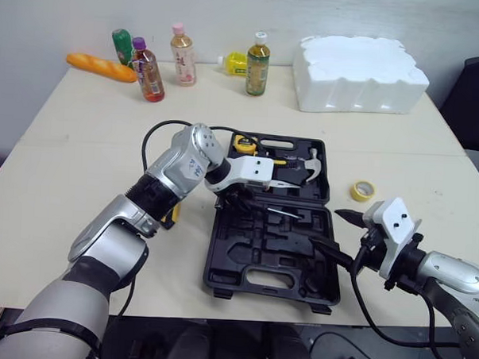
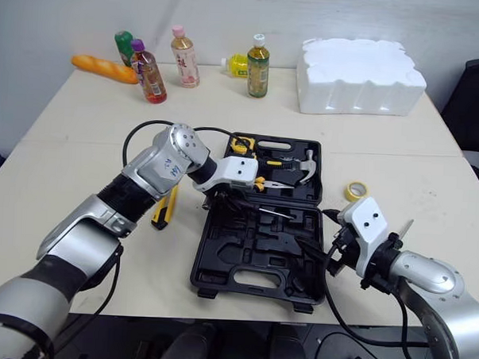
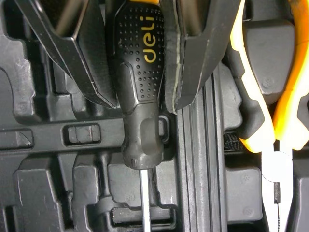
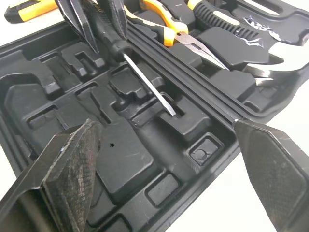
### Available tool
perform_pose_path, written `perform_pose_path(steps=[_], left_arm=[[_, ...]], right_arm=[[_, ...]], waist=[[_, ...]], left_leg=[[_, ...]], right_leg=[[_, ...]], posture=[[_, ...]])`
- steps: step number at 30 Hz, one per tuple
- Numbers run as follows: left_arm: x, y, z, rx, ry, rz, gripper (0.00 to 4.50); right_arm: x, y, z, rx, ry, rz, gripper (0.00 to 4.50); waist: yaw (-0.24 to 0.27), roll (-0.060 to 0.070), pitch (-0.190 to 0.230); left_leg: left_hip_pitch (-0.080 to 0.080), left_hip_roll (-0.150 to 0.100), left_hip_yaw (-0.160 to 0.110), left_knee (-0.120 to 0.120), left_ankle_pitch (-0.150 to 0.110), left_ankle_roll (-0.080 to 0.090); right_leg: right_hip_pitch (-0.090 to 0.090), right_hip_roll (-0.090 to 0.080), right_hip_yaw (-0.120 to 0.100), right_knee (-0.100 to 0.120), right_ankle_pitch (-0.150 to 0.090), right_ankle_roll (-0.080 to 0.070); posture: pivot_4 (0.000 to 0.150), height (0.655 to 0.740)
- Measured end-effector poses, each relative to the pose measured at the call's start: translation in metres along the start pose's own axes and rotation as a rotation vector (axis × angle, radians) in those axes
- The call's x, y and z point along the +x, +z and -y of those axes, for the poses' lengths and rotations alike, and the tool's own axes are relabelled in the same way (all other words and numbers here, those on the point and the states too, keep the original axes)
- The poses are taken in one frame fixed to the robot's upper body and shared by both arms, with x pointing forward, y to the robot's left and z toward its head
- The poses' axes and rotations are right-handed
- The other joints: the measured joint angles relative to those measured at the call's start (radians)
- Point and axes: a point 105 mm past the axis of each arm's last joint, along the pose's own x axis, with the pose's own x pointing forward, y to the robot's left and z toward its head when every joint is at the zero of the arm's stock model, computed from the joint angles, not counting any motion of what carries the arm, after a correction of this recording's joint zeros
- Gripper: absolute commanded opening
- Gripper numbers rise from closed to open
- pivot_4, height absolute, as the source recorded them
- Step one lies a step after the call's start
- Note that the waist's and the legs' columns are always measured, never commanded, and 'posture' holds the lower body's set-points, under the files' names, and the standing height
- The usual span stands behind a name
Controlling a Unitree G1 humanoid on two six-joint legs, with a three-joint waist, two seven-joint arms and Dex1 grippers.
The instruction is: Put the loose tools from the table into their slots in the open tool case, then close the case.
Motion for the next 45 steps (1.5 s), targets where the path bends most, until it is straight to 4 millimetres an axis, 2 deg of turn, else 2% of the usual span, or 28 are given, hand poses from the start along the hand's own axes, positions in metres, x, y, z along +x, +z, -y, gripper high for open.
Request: perform_pose_path(steps=[11,13,14,18,22,26,28,29,31,34,38,45], left_arm=[[0.001,0.001,-0.003,-0.012,0.007,-0.008,1.07],[0.000,0.001,-0.003,-0.012,0.007,-0.007,2.10],[-0.001,0.003,-0.001,-0.018,-0.002,-0.001,2.43],[-0.008,0.009,0.002,-0.023,-0.002,0.020,4.33],[-0.023,0.010,-0.005,-0.078,0.053,0.054,4.44],[-0.031,0.016,-0.011,-0.031,0.095,0.112,4.44],[-0.035,0.027,-0.012,0.023,0.119,0.307,3.92],[-0.032,0.031,-0.008,0.043,0.117,0.474,3.60],[-0.022,0.023,0.005,0.037,0.066,0.668,2.86],[-0.012,0.003,0.006,-0.071,0.047,0.722,1.69],[-0.008,-0.002,0.002,-0.081,0.089,0.759,0.01],[0.013,-0.020,0.004,-0.130,0.083,0.688,0.01]], right_arm=[[0.005,0.004,-0.003,-0.013,0.019,0.013,4.50],[0.005,0.003,-0.005,-0.010,0.026,0.013,4.50],[0.006,0.002,-0.005,-0.010,0.028,0.013,4.50],[0.005,0.002,-0.005,-0.009,0.029,0.014,4.50],[0.006,0.003,-0.006,-0.009,0.032,0.016,4.50],[0.006,0.004,-0.006,-0.012,0.033,0.019,4.50],[0.007,0.005,-0.006,-0.013,0.037,0.025,4.50],[0.009,0.005,-0.008,-0.013,0.044,0.029,4.50],[0.010,0.005,-0.010,-0.012,0.053,0.028,4.50],[0.010,0.006,-0.009,-0.014,0.053,0.031,4.50],[0.012,0.011,-0.008,-0.029,0.059,0.043,4.50],[0.015,0.012,-0.007,-0.030,0.062,0.045,4.50]], waist=[[0.000,0.000,0.000],[0.000,0.000,0.000],[-0.001,0.000,0.000],[-0.002,0.000,0.000],[-0.003,0.000,0.000],[-0.002,0.000,0.000],[-0.002,0.001,-0.001],[-0.002,0.001,-0.001],[-0.004,0.001,-0.001],[-0.001,0.001,0.000],[0.002,0.001,-0.001],[-0.002,0.001,-0.001]], left_leg=[[0.000,-0.001,0.000,0.001,0.000,0.000],[0.000,-0.001,0.000,0.001,0.000,0.000],[0.000,-0.001,0.000,0.001,0.000,0.000],[-0.001,0.000,0.000,0.001,0.000,0.000],[-0.002,0.000,0.000,0.001,0.000,0.000],[-0.002,0.000,0.000,0.001,0.000,0.000],[-0.001,0.000,0.001,0.000,0.000,0.000],[-0.001,0.000,0.001,0.000,0.000,0.000],[-0.001,0.001,0.002,0.000,0.001,-0.001],[-0.002,0.000,0.002,0.001,0.001,-0.001],[-0.002,-0.001,0.002,0.004,-0.001,0.001],[-0.003,0.000,0.003,0.004,-0.001,0.002]], right_leg=[[0.000,0.000,0.001,0.000,0.001,0.001],[0.000,0.000,0.001,0.000,0.001,0.001],[0.000,0.000,0.001,0.000,0.001,0.001],[-0.001,0.000,0.001,0.000,0.001,0.001],[-0.002,0.000,0.001,0.000,0.001,0.001],[-0.002,0.000,0.001,0.000,0.001,0.001],[-0.002,-0.001,0.002,-0.001,0.001,0.001],[-0.002,-0.001,0.001,-0.001,0.001,0.001],[-0.003,-0.001,0.001,0.000,0.001,0.000],[-0.003,-0.001,0.001,0.000,0.001,0.000],[-0.002,-0.001,0.001,-0.001,0.002,0.001],[-0.003,-0.001,0.001,0.000,0.002,0.002]], posture=[[0.150,0.7383],[0.150,0.7383],[0.150,0.7383],[0.150,0.7383],[0.150,0.7383],[0.150,0.7383],[0.150,0.7383],[0.150,0.7383],[0.150,0.7383],[0.150,0.7383],[0.150,0.7383],[0.150,0.7383]])
